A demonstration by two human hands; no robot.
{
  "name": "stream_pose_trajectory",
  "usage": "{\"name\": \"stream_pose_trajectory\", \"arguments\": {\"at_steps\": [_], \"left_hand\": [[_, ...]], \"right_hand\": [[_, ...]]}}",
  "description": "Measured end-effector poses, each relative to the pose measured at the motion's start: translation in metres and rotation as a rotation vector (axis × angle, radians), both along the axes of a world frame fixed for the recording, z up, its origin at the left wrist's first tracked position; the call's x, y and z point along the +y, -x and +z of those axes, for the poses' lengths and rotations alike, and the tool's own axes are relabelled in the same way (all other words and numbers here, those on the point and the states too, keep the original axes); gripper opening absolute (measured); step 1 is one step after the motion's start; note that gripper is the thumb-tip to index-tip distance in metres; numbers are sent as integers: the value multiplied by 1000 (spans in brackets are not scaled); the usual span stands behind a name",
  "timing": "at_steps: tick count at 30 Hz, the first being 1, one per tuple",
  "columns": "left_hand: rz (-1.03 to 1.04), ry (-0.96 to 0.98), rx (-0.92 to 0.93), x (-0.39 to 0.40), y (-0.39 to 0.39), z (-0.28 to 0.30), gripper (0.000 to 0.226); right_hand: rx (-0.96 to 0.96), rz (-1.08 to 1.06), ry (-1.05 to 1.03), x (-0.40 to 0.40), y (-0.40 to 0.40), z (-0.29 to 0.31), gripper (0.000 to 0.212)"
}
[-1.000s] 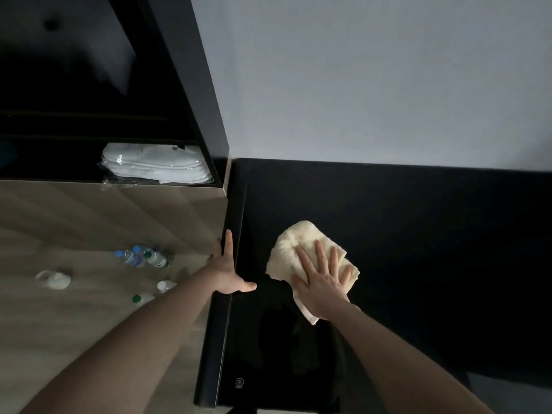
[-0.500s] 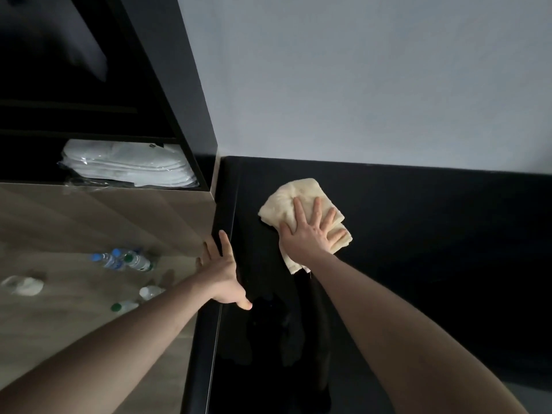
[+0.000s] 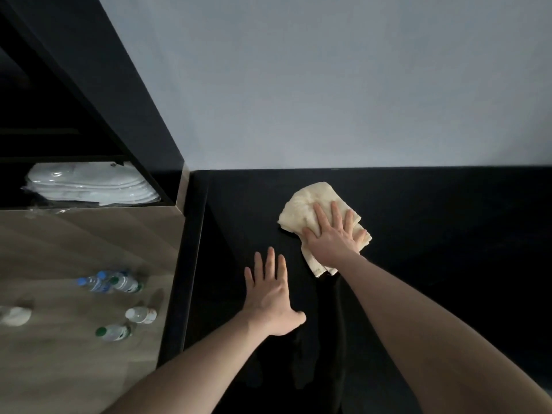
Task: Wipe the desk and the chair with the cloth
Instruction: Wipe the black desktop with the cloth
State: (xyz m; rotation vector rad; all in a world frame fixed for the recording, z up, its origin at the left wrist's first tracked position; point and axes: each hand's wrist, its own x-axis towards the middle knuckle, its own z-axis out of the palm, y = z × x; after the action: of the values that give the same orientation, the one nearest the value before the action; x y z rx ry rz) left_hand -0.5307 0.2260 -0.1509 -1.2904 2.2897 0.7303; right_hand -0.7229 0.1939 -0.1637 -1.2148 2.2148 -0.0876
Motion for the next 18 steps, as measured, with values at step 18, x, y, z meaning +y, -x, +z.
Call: {"name": "stream_pose_trajectory", "arguments": {"at_steps": [18], "left_hand": [[269,-172,-168,72,121,-3,176]], "right_hand": [[59,-133,-71,146,187,-6,73]]}}
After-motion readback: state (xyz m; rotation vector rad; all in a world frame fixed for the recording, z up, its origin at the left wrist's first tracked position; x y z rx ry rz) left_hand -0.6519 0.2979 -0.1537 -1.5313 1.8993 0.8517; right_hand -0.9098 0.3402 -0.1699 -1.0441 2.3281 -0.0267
